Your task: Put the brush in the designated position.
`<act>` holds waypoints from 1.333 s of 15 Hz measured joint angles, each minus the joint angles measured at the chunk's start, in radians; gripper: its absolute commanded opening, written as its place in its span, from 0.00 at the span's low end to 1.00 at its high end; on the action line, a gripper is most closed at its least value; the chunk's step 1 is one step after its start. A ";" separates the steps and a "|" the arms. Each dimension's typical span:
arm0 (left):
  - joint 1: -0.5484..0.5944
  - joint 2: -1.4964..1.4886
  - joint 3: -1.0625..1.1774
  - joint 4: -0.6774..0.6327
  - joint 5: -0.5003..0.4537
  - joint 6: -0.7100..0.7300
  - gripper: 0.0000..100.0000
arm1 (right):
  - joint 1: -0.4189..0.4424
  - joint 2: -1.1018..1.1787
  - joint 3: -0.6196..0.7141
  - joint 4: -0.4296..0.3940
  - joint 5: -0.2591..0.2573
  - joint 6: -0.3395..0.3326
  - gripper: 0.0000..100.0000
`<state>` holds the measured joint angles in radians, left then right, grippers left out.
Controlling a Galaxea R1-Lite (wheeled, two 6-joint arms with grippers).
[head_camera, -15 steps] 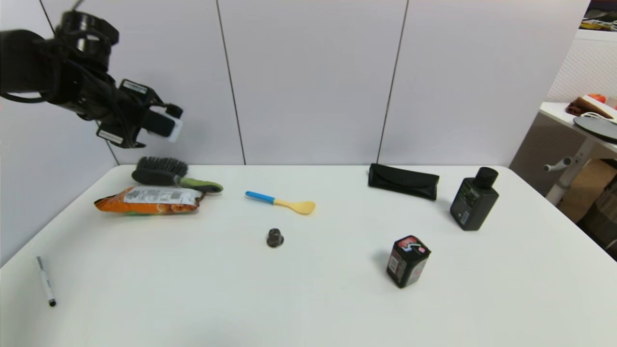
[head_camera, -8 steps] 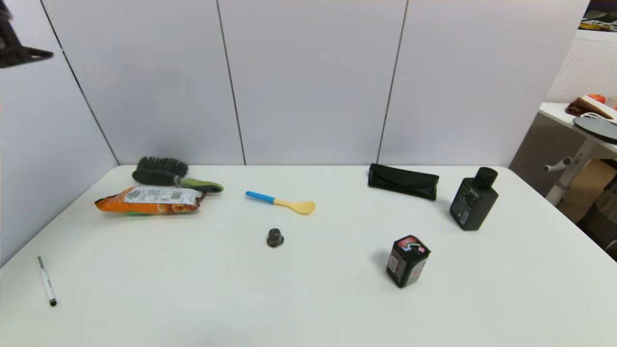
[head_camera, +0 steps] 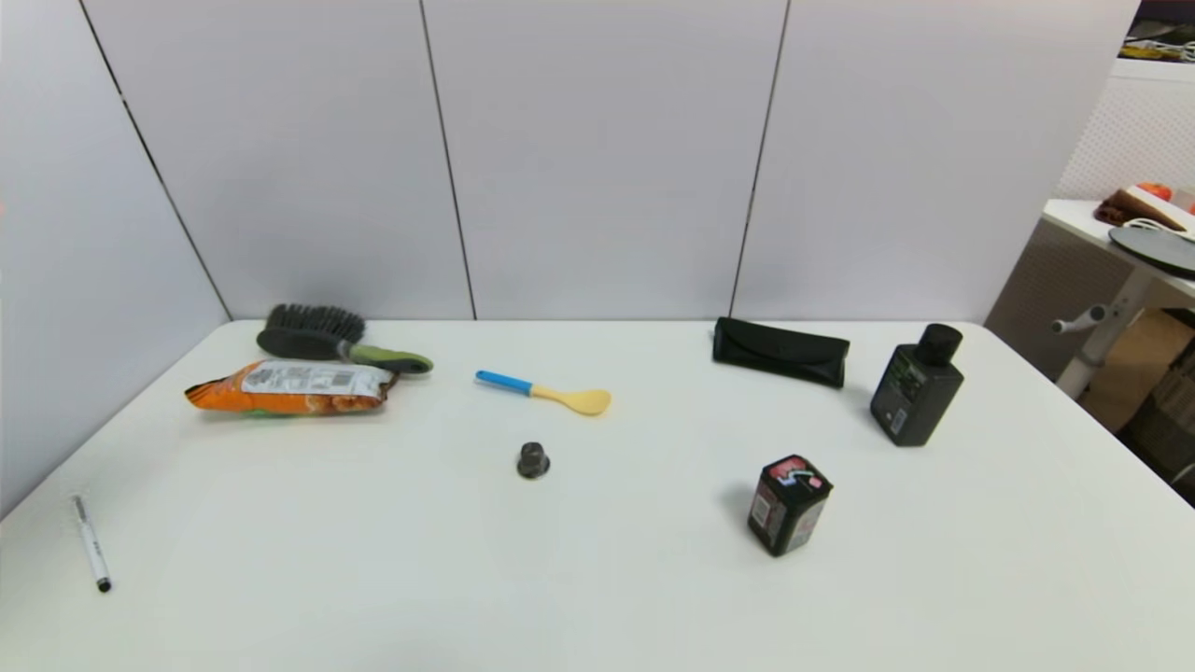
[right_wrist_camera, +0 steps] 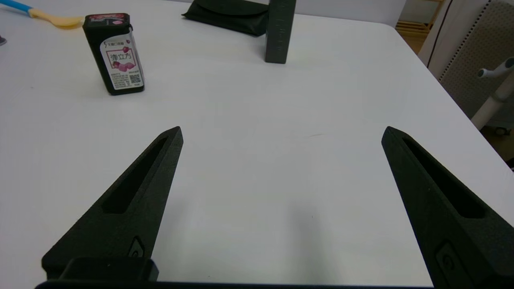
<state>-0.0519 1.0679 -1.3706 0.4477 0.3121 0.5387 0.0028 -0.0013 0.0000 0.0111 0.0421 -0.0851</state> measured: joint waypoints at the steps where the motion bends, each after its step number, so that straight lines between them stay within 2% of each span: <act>1: 0.004 -0.071 0.141 -0.046 -0.021 -0.065 1.00 | 0.000 0.000 0.000 0.000 0.000 0.000 1.00; 4: 0.011 -0.290 0.557 -0.173 -0.088 -0.182 1.00 | 0.000 0.000 0.000 0.000 0.000 0.000 1.00; 9: 0.028 -0.732 1.140 -0.358 -0.171 -0.263 1.00 | 0.000 0.000 0.000 0.000 0.000 0.000 1.00; 14: 0.053 -1.016 1.303 -0.387 -0.261 -0.379 1.00 | 0.000 0.000 0.000 0.000 0.000 0.000 1.00; 17: 0.054 -1.057 1.351 -0.432 -0.362 -0.420 1.00 | 0.000 0.000 0.000 0.000 0.000 0.000 1.00; 20: 0.053 -1.068 1.367 -0.444 -0.358 -0.460 1.00 | 0.000 0.000 0.000 0.000 0.000 0.000 1.00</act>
<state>0.0013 0.0000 -0.0036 0.0038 -0.0455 0.0783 0.0028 -0.0013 0.0000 0.0111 0.0421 -0.0847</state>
